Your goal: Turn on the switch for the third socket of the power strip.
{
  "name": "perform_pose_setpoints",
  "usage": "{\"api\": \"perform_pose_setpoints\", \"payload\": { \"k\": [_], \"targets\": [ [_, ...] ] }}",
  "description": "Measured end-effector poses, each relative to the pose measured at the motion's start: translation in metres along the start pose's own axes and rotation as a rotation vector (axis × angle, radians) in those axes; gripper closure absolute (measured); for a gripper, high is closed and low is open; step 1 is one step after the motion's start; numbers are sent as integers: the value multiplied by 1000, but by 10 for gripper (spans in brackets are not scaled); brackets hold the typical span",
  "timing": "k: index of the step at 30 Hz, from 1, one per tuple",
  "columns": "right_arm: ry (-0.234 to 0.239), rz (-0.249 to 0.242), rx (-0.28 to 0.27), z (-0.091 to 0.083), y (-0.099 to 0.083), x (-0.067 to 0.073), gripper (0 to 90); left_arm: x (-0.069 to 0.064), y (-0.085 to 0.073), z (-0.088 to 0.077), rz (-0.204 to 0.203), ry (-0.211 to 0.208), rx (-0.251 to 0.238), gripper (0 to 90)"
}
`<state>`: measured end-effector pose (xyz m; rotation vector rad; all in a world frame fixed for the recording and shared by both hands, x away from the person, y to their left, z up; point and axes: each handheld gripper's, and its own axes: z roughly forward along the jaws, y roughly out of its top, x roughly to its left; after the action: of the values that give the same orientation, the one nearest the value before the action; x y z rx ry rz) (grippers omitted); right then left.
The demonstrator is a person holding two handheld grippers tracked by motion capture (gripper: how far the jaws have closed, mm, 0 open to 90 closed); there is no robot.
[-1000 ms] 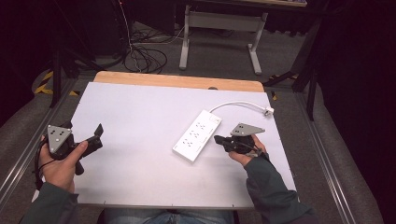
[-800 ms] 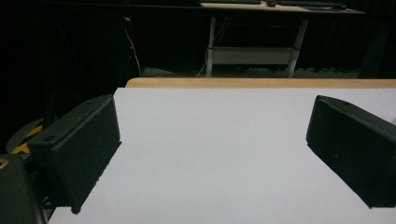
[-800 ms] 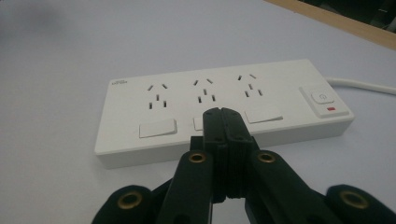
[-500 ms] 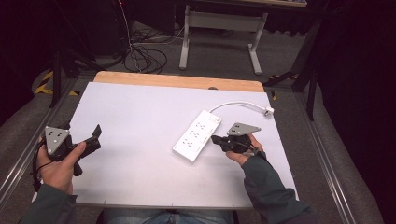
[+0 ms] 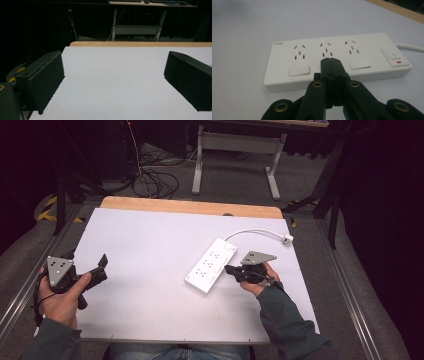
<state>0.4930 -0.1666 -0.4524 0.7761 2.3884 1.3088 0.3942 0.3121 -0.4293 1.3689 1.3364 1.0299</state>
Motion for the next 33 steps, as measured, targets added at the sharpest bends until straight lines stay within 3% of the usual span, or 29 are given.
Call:
{"api": "perform_pose_setpoints", "payload": {
  "k": [33],
  "targets": [
    [36, -29, 21, 12, 5, 6, 900, 3, -2, -5, 3, 10, 7, 34]
  ]
}}
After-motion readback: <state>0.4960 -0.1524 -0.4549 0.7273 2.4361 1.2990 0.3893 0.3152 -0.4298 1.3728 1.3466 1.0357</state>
